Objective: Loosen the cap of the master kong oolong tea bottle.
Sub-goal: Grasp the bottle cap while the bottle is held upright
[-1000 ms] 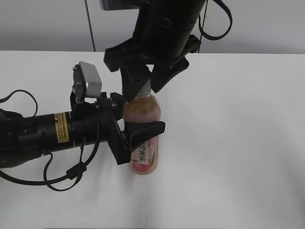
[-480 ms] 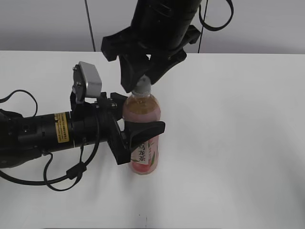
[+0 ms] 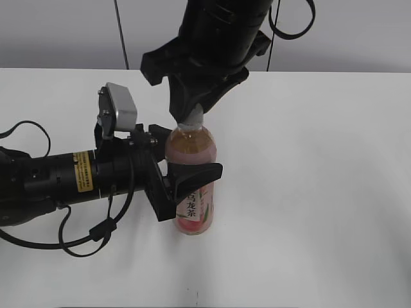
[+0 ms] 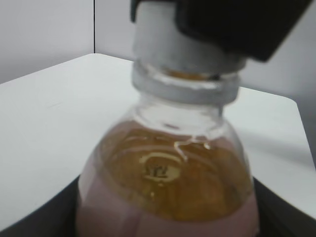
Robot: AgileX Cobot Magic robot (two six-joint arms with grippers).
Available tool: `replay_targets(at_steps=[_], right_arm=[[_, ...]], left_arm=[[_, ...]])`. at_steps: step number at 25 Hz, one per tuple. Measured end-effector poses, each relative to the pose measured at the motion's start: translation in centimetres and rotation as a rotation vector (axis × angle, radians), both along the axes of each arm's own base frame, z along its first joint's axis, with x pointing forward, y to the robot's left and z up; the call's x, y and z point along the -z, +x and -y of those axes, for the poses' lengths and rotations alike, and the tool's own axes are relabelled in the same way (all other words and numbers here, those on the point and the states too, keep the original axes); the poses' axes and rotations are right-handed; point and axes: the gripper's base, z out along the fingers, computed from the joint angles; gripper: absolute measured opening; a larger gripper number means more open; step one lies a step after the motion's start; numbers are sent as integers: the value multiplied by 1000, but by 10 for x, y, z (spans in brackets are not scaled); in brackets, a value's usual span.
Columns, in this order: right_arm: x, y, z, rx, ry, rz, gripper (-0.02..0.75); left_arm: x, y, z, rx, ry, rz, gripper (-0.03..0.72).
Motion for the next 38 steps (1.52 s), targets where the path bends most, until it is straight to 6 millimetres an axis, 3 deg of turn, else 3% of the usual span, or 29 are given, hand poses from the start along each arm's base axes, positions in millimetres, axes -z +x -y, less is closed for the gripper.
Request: replay_targets(at_steps=[9, 13, 30, 38], right_arm=[[0, 0, 0, -72, -7, 27, 271], [0, 0, 0, -181, -18, 68, 271], [0, 0, 0, -1068, -105, 401, 271], [0, 0, 0, -1381, -136, 519, 271]], left_arm=[[0, 0, 0, 0, 0, 0, 458], [0, 0, 0, 0, 0, 0, 458], [0, 0, 0, 2, 1, 2, 458], [0, 0, 0, 3, 2, 3, 458]])
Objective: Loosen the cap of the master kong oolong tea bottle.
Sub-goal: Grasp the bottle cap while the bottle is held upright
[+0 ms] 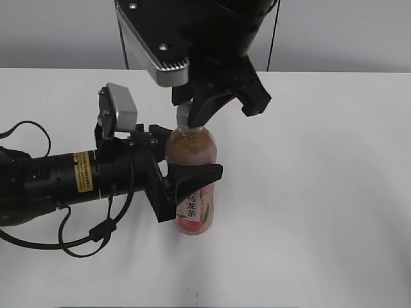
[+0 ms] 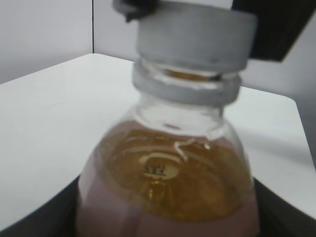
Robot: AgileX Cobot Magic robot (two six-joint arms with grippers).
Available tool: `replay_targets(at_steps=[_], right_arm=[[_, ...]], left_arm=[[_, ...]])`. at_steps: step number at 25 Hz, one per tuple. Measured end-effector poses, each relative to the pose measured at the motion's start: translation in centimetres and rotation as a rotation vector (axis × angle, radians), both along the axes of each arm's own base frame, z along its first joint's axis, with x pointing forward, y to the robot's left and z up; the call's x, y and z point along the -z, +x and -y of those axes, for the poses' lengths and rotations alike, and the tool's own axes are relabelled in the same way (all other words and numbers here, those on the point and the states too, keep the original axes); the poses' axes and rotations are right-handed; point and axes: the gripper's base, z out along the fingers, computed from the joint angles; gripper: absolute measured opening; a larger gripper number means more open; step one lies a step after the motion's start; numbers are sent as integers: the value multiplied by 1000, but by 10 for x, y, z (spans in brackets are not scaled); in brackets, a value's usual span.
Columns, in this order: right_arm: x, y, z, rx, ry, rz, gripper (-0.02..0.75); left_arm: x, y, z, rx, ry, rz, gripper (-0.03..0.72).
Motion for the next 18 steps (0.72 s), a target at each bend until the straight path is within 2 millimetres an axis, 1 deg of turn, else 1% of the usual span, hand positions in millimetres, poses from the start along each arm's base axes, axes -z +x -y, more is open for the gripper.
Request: replay_targets(at_steps=[11, 15, 18], right_arm=[[0, 0, 0, -565, -57, 215, 271], [0, 0, 0, -741, -74, 282, 271], [0, 0, 0, -826, -78, 313, 271]], left_arm=[[0, 0, 0, -1, 1, -1, 458], [0, 0, 0, -3, 0, -2, 458], [0, 0, 0, -3, 0, -2, 458]])
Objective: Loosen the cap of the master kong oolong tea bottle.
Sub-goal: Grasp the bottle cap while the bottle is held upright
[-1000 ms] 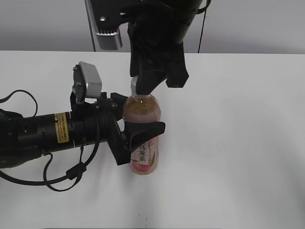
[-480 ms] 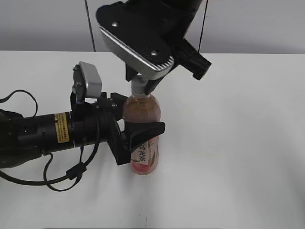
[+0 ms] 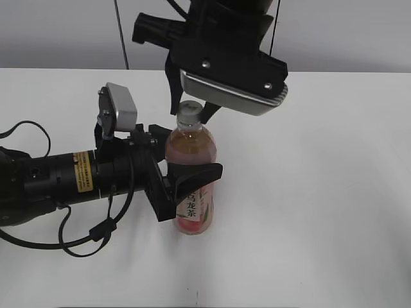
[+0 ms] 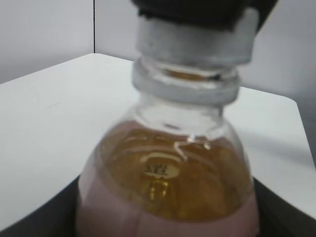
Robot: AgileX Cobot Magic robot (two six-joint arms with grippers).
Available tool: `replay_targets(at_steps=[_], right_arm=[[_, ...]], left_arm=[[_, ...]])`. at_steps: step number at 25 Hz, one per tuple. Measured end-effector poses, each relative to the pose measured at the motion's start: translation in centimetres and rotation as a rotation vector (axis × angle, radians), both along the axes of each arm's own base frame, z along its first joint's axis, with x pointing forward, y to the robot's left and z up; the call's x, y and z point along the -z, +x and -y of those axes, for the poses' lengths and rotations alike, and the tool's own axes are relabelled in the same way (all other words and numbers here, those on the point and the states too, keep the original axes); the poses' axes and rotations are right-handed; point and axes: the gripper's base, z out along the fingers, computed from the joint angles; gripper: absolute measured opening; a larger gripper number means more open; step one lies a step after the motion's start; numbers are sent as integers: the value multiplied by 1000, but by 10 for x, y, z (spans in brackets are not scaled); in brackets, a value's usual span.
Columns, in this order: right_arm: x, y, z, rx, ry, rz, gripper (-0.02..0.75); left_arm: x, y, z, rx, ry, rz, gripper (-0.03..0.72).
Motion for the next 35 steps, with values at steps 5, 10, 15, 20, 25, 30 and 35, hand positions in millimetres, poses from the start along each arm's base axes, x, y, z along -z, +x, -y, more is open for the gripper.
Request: replay_targets(at_steps=[5, 10, 15, 20, 25, 30, 35], right_arm=[[0, 0, 0, -26, -2, 9, 271], [0, 0, 0, 29, 1, -10, 273], [0, 1, 1, 114, -2, -29, 282], [1, 2, 2, 243, -5, -56, 341], [1, 4, 4, 311, -9, -65, 445], [-1, -1, -2, 513, 64, -210, 577], [-7, -4, -3, 778, 120, -346, 554]], left_arm=[[0, 0, 0, 0, 0, 0, 458], [0, 0, 0, -1, 0, 0, 458], [0, 0, 0, -2, -1, -1, 458], [0, 0, 0, -4, -1, -2, 458], [0, 0, 0, -4, -1, -2, 458], [0, 0, 0, -4, -1, -2, 458], [0, 0, 0, -4, -1, -2, 458]])
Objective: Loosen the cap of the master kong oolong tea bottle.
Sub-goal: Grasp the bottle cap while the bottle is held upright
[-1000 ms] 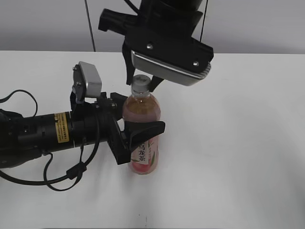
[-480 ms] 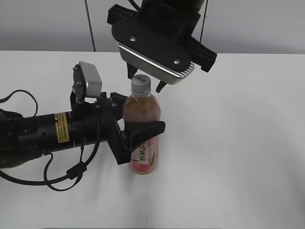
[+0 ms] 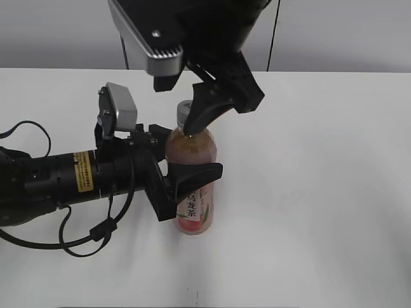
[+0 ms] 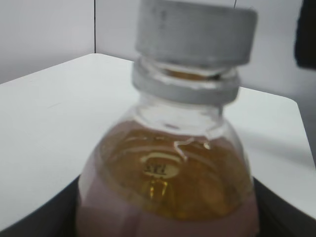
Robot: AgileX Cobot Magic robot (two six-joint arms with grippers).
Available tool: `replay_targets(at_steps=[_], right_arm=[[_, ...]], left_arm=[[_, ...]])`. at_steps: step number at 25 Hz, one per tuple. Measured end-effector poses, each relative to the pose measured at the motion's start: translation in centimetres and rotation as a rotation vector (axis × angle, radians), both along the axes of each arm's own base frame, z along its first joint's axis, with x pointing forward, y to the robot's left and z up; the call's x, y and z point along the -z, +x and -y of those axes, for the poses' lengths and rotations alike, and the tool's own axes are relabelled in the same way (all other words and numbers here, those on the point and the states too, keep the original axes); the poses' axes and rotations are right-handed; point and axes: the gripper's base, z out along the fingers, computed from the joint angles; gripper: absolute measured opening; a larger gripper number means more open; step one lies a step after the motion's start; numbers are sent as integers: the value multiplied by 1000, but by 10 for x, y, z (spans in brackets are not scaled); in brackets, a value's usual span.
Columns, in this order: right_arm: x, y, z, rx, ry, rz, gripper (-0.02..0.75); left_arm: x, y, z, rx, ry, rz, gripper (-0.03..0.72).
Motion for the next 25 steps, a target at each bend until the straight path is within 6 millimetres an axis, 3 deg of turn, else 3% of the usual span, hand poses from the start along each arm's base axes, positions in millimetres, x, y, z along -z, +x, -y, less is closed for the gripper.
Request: replay_targets(at_steps=[6, 14, 19, 25], right_arm=[[-22, -8, 4, 360, 92, -157, 552], [-21, -6, 7, 1011, 126, -423, 550], [-19, 0, 14, 1342, 139, -461, 549], [-19, -2, 12, 1476, 156, -504, 550]], left_arm=[[0, 0, 0, 0, 0, 0, 458], [0, 0, 0, 0, -1, 0, 458], [0, 0, 0, 0, 0, 0, 458], [0, 0, 0, 0, 0, 0, 458]])
